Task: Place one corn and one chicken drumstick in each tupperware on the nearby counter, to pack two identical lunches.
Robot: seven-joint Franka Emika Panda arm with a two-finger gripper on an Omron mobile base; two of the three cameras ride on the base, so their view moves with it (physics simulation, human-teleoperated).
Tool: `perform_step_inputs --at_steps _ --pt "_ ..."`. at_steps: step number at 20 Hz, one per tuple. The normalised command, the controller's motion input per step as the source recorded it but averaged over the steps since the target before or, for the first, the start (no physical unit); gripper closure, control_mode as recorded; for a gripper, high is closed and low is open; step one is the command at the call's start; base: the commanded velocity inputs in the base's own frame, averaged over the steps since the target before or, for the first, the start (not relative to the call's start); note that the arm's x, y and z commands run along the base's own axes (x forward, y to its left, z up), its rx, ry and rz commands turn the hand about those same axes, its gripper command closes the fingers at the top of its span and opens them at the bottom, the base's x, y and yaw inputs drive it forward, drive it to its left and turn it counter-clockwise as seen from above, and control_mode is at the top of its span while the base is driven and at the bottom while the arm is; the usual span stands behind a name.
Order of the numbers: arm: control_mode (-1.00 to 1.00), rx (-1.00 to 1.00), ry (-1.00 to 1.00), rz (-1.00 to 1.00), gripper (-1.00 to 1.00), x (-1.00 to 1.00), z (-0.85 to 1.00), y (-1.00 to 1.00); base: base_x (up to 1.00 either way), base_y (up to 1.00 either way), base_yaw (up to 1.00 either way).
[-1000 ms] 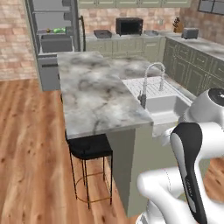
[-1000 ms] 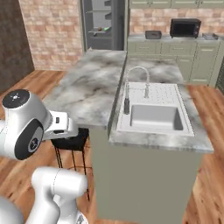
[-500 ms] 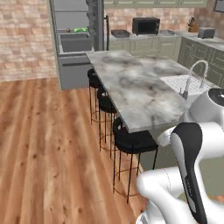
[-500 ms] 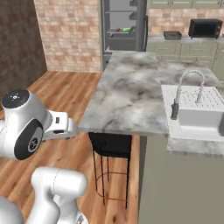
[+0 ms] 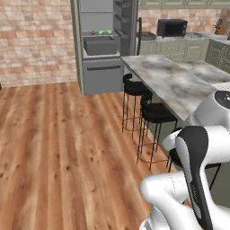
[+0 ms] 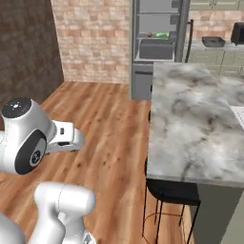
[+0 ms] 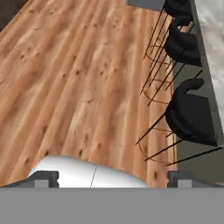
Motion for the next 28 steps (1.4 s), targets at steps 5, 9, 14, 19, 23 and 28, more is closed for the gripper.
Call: perform_step_inputs --at_steps 5,9,14,19,23,28 --pt "1.0 0.0 0.0 0.0 -1.0 0.0 0.0 0.0 1.0 0.55 0.0" --pt "1.0 0.0 0.0 0.0 -1.0 0.0 0.0 0.0 1.0 0.0 -0.05" --pt "1.0 0.0 0.0 0.0 -1.0 0.0 0.0 0.0 1.0 -0.05 -0.04" --pt "1.0 0.0 0.0 0.0 -1.0 0.0 0.0 0.0 1.0 0.0 -0.06" --pt "1.0 0.0 0.0 0.0 -1.0 0.0 0.0 0.0 1.0 -0.02 -0.07" --pt "1.0 0.0 0.0 0.0 -1.0 0.0 0.0 0.0 1.0 -0.06 -0.11"
